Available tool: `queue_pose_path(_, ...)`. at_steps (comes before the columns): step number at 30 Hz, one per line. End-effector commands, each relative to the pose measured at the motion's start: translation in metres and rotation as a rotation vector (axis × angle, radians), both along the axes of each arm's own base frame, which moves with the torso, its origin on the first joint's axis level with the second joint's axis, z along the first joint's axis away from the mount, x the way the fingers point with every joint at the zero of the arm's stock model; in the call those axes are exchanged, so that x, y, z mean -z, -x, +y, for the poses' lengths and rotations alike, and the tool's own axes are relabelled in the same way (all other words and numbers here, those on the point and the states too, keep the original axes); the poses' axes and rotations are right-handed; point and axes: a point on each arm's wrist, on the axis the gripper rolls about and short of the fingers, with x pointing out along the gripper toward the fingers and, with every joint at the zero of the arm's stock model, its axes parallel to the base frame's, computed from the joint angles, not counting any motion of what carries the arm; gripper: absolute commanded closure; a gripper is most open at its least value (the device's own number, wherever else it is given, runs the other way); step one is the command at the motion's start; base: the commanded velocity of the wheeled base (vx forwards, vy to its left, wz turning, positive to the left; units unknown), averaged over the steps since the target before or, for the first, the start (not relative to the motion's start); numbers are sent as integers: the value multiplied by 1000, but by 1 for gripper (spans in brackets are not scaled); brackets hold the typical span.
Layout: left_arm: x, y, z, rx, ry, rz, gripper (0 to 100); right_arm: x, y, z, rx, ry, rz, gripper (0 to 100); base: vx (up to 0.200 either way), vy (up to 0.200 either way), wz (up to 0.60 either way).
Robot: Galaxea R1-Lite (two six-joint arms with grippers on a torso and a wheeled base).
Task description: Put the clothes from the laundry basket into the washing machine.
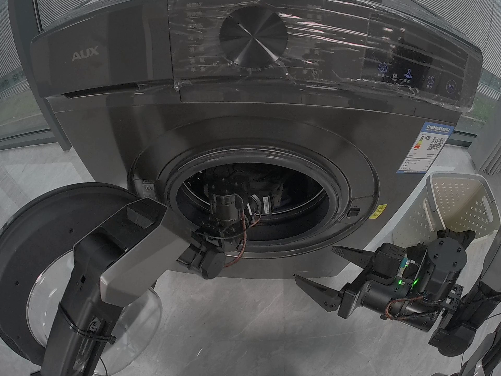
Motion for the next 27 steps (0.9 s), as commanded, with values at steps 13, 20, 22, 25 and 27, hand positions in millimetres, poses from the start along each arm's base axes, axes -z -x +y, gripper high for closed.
queue_pose_path(13,-83,213,37,272,70,32,0,-17,21,-21,17,-36,-36,0,0,0,0)
queue_pose_path(20,-98,277,106,272,67,35,0,-21,43,-44,38,-56,-21,0,0,0,0)
queue_pose_path(22,-92,284,115,277,54,56,0,-23,45,-49,57,-62,-33,0,0,0,0)
queue_pose_path(25,-84,290,121,262,25,70,0,-30,44,-58,98,-80,-62,0,0,0,0)
queue_pose_path(27,-82,293,126,247,26,69,0,-34,44,-66,140,-87,-87,0,0,0,0)
